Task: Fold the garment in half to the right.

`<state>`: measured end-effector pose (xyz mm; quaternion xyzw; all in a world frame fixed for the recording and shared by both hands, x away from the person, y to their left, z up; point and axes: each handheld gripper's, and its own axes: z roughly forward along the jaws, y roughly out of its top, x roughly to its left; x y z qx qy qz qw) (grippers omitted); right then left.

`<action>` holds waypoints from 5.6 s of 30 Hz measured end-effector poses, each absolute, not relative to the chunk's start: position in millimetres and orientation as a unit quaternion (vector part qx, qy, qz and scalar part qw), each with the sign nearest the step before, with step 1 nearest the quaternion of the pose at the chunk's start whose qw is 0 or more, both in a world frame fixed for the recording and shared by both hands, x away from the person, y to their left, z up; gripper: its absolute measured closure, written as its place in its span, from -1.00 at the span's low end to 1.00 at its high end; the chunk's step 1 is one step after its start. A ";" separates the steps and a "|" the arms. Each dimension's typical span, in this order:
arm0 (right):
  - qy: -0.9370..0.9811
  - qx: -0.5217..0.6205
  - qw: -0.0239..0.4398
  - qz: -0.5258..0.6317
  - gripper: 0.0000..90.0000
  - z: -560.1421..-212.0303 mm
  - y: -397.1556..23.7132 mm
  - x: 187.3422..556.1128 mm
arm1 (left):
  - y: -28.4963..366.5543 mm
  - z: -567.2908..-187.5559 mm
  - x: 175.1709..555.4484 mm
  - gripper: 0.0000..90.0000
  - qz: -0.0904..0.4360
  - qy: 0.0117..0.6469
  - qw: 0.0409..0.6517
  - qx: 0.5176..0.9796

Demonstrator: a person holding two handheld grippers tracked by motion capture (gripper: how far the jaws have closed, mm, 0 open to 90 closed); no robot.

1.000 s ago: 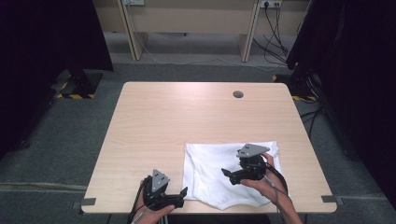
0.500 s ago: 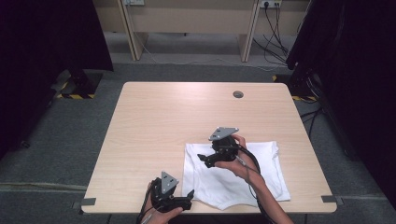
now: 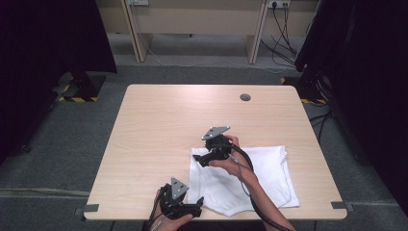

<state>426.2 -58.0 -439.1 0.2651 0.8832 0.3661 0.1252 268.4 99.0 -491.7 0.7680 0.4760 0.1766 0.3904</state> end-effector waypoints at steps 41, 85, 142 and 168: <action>0.882 0.257 0.120 0.377 0.84 -457.2 -37.2 447.6 | 87.5 -483.4 260.9 0.88 0.185 0.408 0.449 0.773; 0.790 0.331 0.160 0.490 0.85 -371.9 -205.6 421.7 | -41.0 -402.1 285.2 0.89 0.115 0.249 0.545 0.792; 0.756 0.493 0.215 0.374 0.00 -423.3 -309.5 429.8 | -77.5 -456.2 338.2 0.05 0.100 0.273 0.506 0.812; 0.763 0.530 0.201 0.310 -0.29 -456.7 -306.3 437.3 | -53.2 -485.2 421.1 -0.42 0.221 0.428 0.384 0.788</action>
